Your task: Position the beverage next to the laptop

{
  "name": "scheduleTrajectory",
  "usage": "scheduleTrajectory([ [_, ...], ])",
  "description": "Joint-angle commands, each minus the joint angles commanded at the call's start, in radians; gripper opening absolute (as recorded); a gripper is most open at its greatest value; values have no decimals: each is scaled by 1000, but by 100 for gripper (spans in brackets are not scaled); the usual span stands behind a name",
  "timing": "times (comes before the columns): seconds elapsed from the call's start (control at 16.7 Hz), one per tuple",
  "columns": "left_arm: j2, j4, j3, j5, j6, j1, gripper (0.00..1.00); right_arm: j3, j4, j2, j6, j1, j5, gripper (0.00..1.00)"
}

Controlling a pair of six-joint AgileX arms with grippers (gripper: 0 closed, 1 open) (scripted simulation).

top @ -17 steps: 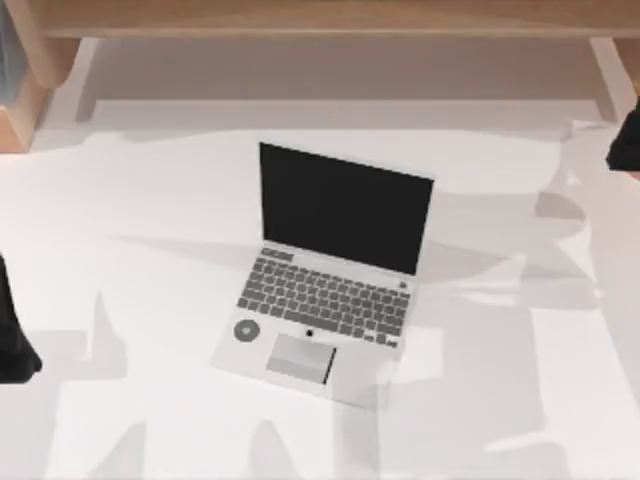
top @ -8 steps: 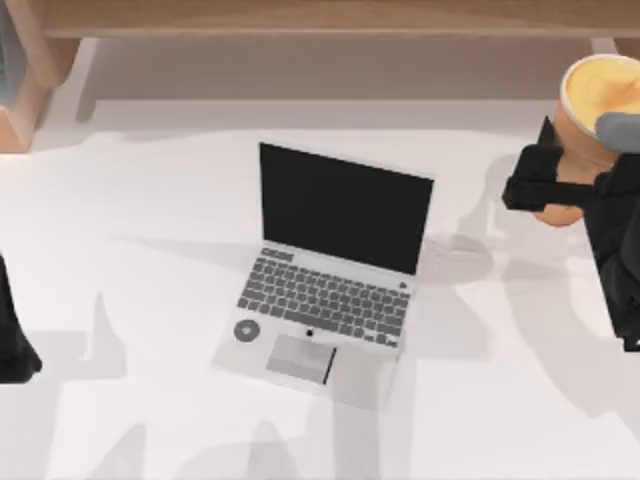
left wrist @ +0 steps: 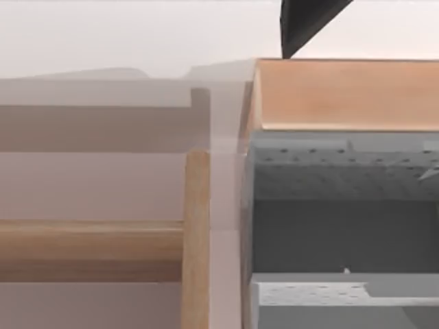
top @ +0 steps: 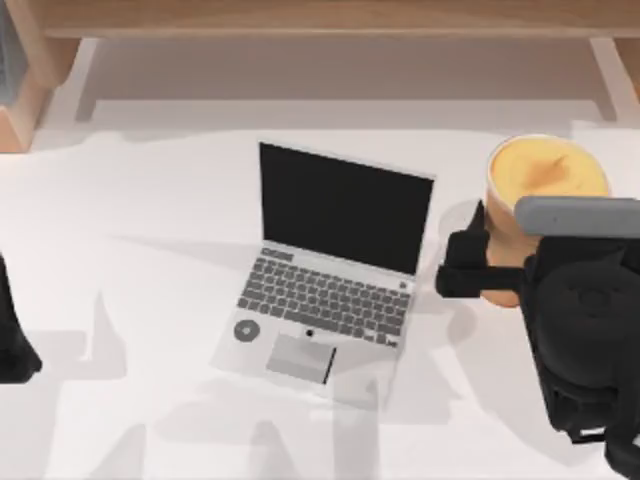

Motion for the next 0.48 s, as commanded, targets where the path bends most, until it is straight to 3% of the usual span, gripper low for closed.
scheduleTrajectory([
  [0.48, 0, 0, 0, 0, 0, 0, 100, -7, -33, 0, 21, 79, 57, 0],
])
